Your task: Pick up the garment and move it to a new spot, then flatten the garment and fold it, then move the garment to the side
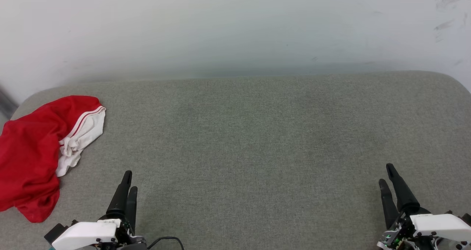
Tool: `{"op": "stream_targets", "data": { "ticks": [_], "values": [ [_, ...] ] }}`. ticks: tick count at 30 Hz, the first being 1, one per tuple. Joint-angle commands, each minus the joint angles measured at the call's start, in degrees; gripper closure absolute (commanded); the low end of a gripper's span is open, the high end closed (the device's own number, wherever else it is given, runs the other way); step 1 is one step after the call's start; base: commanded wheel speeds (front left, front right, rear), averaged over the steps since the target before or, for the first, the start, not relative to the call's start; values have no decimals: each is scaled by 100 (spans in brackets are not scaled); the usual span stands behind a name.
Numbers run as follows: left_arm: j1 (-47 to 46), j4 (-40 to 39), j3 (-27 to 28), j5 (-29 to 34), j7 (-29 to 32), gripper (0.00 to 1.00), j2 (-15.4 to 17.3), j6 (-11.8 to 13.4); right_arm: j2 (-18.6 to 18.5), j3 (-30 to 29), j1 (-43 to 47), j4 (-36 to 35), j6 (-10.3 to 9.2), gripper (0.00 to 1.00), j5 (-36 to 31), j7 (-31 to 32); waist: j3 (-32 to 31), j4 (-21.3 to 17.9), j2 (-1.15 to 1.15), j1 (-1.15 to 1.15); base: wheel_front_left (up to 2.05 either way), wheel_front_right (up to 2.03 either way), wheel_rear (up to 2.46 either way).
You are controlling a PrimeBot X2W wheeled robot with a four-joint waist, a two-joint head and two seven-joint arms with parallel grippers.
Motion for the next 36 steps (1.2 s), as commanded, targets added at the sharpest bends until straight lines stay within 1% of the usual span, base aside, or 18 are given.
{"op": "stream_targets", "data": {
  "ticks": [1, 8, 13, 20, 24, 25, 31, 36],
  "values": [
    [-39, -150, -24, 79, -65, 0, 11, -6, -5, 32, -36, -144, 1, 0, -85, -65, -2, -2, 0, 0, 0, 0, 0],
    [67, -266, -30, 325, -252, 0, 13, -7, -4, 78, 28, -190, 1, 0, -382, -254, -9, -11, 0, 0, 0, 0, 0],
    [132, -302, 25, 531, -378, 0, 14, -8, -4, 39, 54, -230, 1, 0, -795, -378, -12, -18, 0, 0, 0, 0, 0],
    [180, -447, 259, 1096, -541, 0, 15, -10, -3, -23, 60, -326, 1, 0, -1675, -542, -13, -28, 0, 0, 0, 0, 0],
    [198, -516, 387, 1429, -631, 0, 16, -10, -3, -48, 58, -499, 1, 0, -2244, -632, -11, -36, 0, 0, 0, 0, 0],
    [198, -516, 387, 1429, -631, 0, 16, -10, -3, -48, 58, -499, 1, 0, -2244, -632, -11, -36, 0, 0, 0, 0, 0],
    [238, -783, 520, 2257, -755, 0, 17, -10, -3, -7, 68, -876, 1, 0, -3180, -760, -6, -41, 0, 0, 0, 0, 0],
    [272, -1182, 488, 2921, -853, 0, 17, 96, -3, 56, 54, -1228, 1, 0, -4109, -858, 1, -46, 0, 0, 0, 0, 0]
  ]
}}
